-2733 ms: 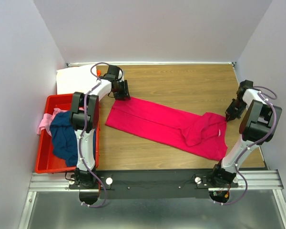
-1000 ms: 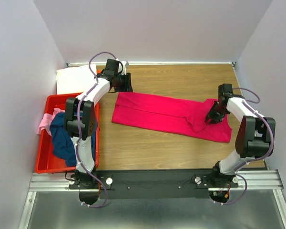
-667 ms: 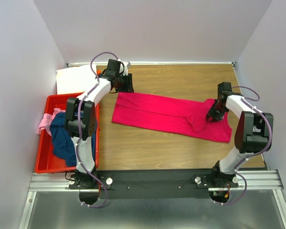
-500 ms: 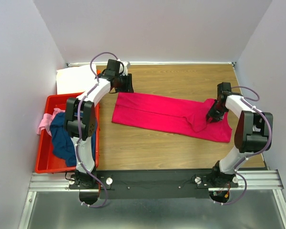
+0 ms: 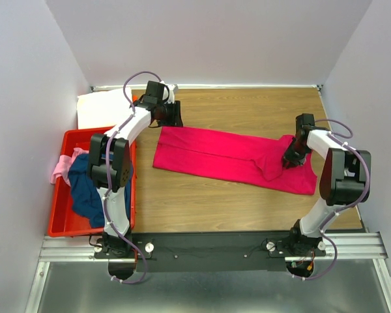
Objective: Fold and stack the t-shirts
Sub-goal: Fold the tshirt
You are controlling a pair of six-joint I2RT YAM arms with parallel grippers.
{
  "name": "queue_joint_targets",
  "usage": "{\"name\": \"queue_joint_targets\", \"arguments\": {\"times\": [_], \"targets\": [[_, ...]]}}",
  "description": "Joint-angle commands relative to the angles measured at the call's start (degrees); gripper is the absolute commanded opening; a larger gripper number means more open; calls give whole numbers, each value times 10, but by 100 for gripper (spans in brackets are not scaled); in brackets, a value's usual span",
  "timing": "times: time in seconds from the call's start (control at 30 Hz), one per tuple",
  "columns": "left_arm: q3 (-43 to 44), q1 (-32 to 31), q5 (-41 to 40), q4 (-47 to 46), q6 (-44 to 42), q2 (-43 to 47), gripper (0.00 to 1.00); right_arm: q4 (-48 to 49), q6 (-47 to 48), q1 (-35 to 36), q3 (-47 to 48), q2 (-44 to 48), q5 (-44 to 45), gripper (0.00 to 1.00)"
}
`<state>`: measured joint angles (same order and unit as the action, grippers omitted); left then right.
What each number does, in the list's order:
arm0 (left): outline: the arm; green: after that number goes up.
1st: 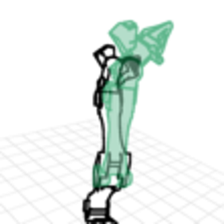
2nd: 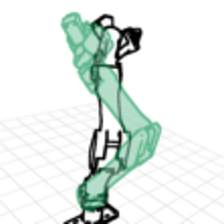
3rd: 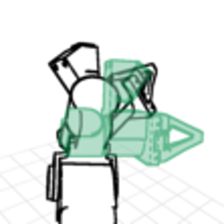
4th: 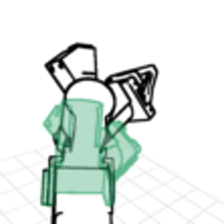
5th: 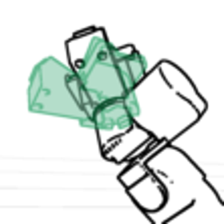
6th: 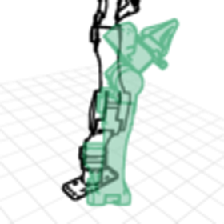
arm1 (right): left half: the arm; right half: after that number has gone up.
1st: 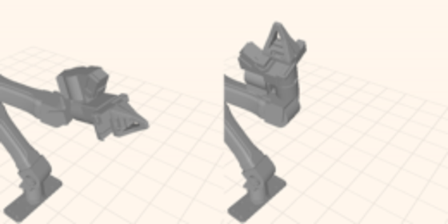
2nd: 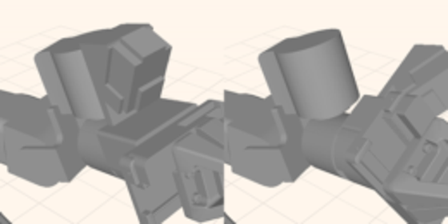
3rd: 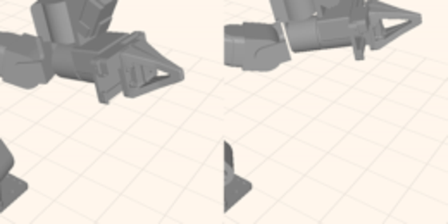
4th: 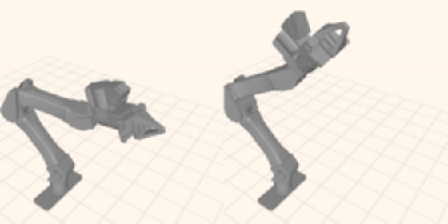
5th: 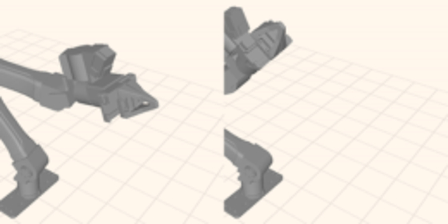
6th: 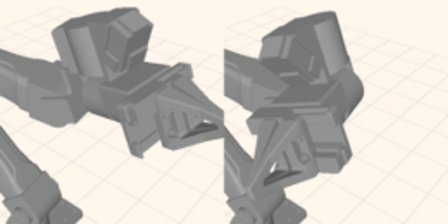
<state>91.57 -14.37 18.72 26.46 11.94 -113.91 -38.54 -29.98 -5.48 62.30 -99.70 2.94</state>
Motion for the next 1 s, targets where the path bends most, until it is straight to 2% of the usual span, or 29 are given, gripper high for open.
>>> {"name": "queue_joint_targets", "arguments": {"times": [0.0, 0.03, 0.07, 0.23, 0.5, 0.77, 0.97], "targets": [[-3, -2, 9, 13, -9, 22, 56, 10, -2, -1, -2, 1, 9, 19], [-3, -2, 7, 13, -9, 23, 57, 9, -3, -1, -2, 12, 8, 11], [-3, -2, 8, 13, -8, 25, 56, 9, -3, -1, -3, 17, 5, 8], [-3, -2, -2, 16, -13, 26, 56, -7, -4, -1, -5, 51, -4, 0], [-11, -10, 9, 14, -25, 40, 56, -85, -12, -1, -16, 135, -6, 0], [-7, -79, 17, 19, -46, 43, 55, -184, -30, -1, -43, 214, -12, 0], [-14, -97, 49, 11, -58, 47, 55, -223, -51, -1, -72, 264, -8, 1]]}}
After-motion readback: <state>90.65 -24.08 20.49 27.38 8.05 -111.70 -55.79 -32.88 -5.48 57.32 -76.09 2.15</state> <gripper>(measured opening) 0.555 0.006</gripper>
